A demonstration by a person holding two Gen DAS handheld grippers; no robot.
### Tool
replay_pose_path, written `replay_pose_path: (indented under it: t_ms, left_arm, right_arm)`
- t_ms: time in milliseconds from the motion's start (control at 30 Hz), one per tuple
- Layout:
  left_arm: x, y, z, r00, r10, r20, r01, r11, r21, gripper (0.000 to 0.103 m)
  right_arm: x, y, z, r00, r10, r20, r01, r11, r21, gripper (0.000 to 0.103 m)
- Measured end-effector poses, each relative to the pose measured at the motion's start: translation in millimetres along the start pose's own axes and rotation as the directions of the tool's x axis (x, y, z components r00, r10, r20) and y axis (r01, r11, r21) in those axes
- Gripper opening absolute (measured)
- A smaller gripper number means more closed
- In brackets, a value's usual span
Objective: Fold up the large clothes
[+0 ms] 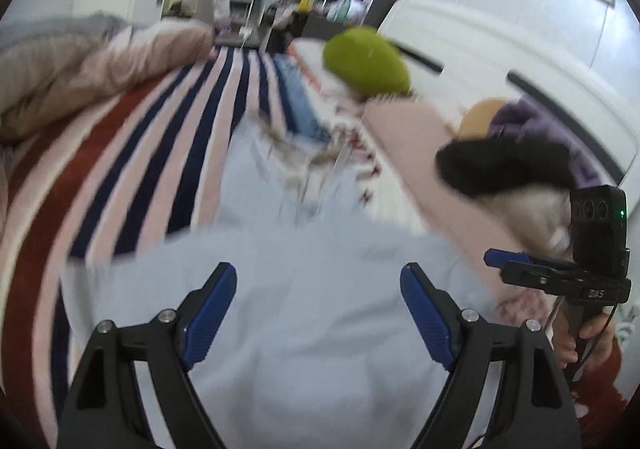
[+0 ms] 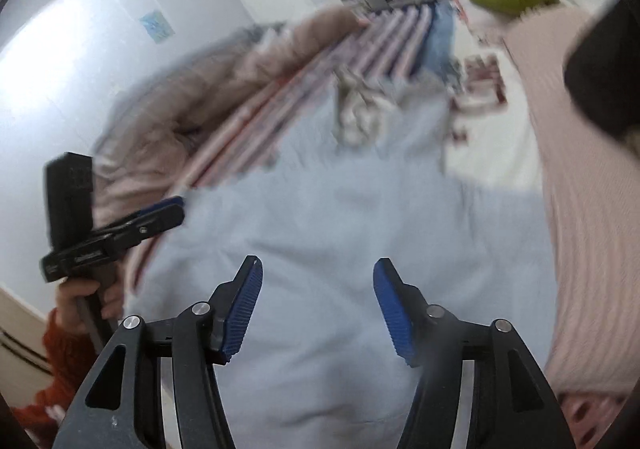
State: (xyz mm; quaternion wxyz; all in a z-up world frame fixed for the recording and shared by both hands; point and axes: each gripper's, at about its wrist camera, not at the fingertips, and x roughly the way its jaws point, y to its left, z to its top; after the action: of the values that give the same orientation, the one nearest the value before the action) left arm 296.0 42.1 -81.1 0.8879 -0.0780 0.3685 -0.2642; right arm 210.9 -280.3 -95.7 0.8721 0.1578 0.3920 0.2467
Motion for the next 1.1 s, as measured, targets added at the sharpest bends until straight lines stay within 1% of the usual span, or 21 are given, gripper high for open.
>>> replay_pose_path:
  t_ms: [33,100,133,167,200,267,333,367,400,467,533,567,600,667,700,800,867,967,1033,1100]
  left_arm:
    - [-7,-3,12,1.000,-0.009,0.021,0.009,1.000,0.003,0.082]
    - [-21,-10,41,0.996,-0.038,0.081,0.037,0.999,0.014,0.083]
    - [-27,-12,53,0.993,-0.050,0.105,0.047,0.999,0.023,0.085]
    - [-32,-16,68,0.989,-0.060,0.135,0.055,0.998,0.039,0.089]
    - [-35,-18,82,0.985,-0.065,0.159,0.058,0.997,0.050,0.090]
    - [-31,-17,106,0.982,-0.072,0.177,0.066,0.997,0.040,0.099]
    - [-17,-10,128,0.983,-0.048,0.178,0.047,0.999,0.008,0.100]
    - [-5,-3,137,0.986,-0.029,0.164,0.031,0.999,-0.014,0.100]
    - [12,6,146,0.990,-0.007,0.141,0.012,0.999,-0.035,0.100]
    - [46,18,154,0.996,0.012,0.091,-0.008,0.999,-0.049,0.100]
    - [89,37,154,0.998,0.056,0.018,-0.055,0.995,-0.078,0.100]
    - [117,51,149,0.995,0.092,-0.038,-0.095,0.990,-0.103,0.100]
    - [134,56,145,0.992,0.105,-0.067,-0.112,0.987,-0.113,0.100]
    - [171,74,129,0.987,0.109,-0.117,-0.124,0.984,-0.129,0.100]
    - [183,79,121,0.986,0.103,-0.131,-0.121,0.983,-0.135,0.100]
    - [218,94,98,0.979,0.082,-0.189,-0.114,0.980,-0.165,0.100]
    - [236,102,83,0.970,0.085,-0.229,-0.126,0.977,-0.171,0.100]
    - [253,112,67,0.959,0.099,-0.267,-0.148,0.974,-0.171,0.100]
    - [257,123,61,0.961,0.075,-0.267,-0.134,0.968,-0.211,0.100]
    - [256,130,58,0.969,0.041,-0.245,-0.104,0.963,-0.247,0.100]
  right_arm:
    - [-13,9,15,0.999,0.032,0.038,-0.031,0.999,-0.014,0.056]
    - [-30,28,35,0.994,0.067,0.090,-0.062,0.996,-0.057,0.060]
    - [-40,39,48,0.988,0.099,0.118,-0.088,0.992,-0.095,0.064]
    - [-49,50,62,0.982,0.113,0.151,-0.093,0.987,-0.133,0.070]
    - [-55,59,72,0.977,0.121,0.176,-0.092,0.982,-0.163,0.072]
    - [-62,70,101,0.964,0.141,0.224,-0.094,0.974,-0.208,0.080]
    - [-53,65,131,0.964,0.104,0.244,-0.057,0.980,-0.193,0.084]
    - [-46,58,142,0.966,0.084,0.245,-0.041,0.984,-0.176,0.087]
    - [-35,48,154,0.968,0.059,0.244,-0.022,0.988,-0.153,0.088]
    - [-3,18,176,0.974,-0.001,0.226,0.023,0.995,-0.096,0.088]
    - [32,-13,188,0.980,-0.054,0.191,0.062,0.997,-0.039,0.088]
    - [55,-37,189,0.984,-0.089,0.156,0.090,0.996,0.005,0.088]
    - [74,-55,190,0.986,-0.110,0.124,0.106,0.994,0.039,0.088]
    - [117,-95,188,0.990,-0.132,0.056,0.125,0.985,0.118,0.088]
    - [139,-117,185,0.991,-0.131,0.028,0.125,0.978,0.167,0.088]
    - [175,-158,175,0.991,-0.136,-0.012,0.135,0.958,0.255,0.088]
    - [206,-181,174,0.987,-0.154,-0.051,0.162,0.948,0.275,0.088]
    - [234,-196,172,0.979,-0.178,-0.097,0.198,0.943,0.268,0.088]
    - [250,-206,172,0.980,-0.164,-0.113,0.189,0.943,0.275,0.088]
    - [257,-210,172,0.980,-0.169,-0.101,0.191,0.945,0.267,0.088]
